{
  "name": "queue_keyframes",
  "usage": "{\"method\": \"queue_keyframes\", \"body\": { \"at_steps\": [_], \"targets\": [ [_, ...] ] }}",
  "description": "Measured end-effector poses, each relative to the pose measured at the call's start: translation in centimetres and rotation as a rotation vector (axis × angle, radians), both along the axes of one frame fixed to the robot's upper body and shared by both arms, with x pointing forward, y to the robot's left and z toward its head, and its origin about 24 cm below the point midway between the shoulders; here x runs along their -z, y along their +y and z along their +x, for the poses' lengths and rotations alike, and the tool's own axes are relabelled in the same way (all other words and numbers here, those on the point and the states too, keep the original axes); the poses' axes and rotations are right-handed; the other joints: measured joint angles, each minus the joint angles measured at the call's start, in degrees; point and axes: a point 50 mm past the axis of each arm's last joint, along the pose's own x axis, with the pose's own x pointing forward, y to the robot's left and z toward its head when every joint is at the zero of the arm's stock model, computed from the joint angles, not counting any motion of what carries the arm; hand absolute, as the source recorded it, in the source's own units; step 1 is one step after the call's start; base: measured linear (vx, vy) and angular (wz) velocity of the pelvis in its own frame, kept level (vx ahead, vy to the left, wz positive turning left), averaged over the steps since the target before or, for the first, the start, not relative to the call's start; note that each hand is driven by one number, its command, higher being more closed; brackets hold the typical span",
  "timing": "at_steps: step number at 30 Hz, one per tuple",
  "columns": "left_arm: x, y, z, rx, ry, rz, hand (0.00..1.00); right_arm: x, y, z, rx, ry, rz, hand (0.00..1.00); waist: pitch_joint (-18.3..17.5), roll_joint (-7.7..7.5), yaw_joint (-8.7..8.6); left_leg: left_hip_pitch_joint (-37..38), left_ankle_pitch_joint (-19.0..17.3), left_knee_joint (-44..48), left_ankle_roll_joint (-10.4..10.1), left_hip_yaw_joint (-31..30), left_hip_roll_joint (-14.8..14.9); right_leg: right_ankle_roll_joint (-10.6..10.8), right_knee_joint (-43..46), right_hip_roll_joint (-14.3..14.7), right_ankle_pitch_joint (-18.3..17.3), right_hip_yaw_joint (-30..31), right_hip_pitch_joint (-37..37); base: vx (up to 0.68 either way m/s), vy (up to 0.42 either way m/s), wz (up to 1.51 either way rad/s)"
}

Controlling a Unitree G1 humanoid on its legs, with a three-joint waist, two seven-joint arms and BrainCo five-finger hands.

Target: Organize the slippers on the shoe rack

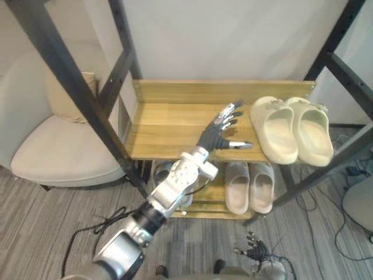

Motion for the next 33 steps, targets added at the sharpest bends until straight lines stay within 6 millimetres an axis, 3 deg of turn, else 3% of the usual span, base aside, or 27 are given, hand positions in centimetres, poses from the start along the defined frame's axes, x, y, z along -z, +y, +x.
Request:
{"method": "queue_keyframes", "body": {
  "at_steps": [4,9,15,22,29,33],
  "targets": [
    [1.1,1.3,-2.8,0.078,0.059,-0.082,0.00,0.0,0.2,0.0,-0.025,0.001,0.003,0.00,-0.2,0.60,2.21,-0.7,-0.4,1.0,0.3,-1.2,-0.1,0.1,1.3,-0.3,-0.6,-0.6,-0.2,-0.04,0.005,0.13],
    [5.6,4.1,-5.4,0.057,0.237,-0.069,0.00,0.1,0.6,0.0,-0.053,0.005,0.020,0.00,-0.8,1.24,3.32,-0.7,-0.4,1.8,0.3,-1.3,0.0,0.0,2.1,-0.4,-0.8,-0.6,-0.2,-0.05,0.006,0.01],
    [11.0,6.9,-7.3,-0.061,0.458,-0.032,0.00,0.2,0.7,-0.2,-0.067,0.018,0.019,0.00,-1.7,0.83,4.77,-1.0,-0.2,1.8,0.3,-3.2,-0.1,0.4,2.8,-0.6,-1.8,-2.4,-0.2,-0.04,-0.008,0.14],
    [19.9,12.2,-10.0,-0.297,0.765,0.271,0.00,0.7,0.8,-0.8,-0.086,0.054,0.008,0.00,-3.1,-0.31,5.84,-2.8,0.2,1.7,0.2,-6.2,-0.5,0.4,2.7,-0.8,-2.0,-5.2,-0.2,0.01,-0.009,0.21],
    [24.3,15.6,-12.4,-0.466,0.939,0.482,0.00,0.5,1.2,-0.2,-0.097,0.040,0.022,0.00,-3.3,-1.05,5.96,-2.8,0.2,1.5,0.3,-6.8,-0.9,0.5,2.4,-1.0,-2.0,-5.7,0.0,0.03,0.001,0.04],
    [25.7,17.1,-13.7,-0.557,1.013,0.560,0.00,0.4,1.3,0.4,-0.097,0.025,0.019,0.00,-3.1,-1.40,5.97,-2.8,0.2,1.5,0.3,-7.2,-1.0,0.5,2.3,-1.0,-2.0,-6.1,0.3,0.00,-0.004,0.05]
  ]
}}
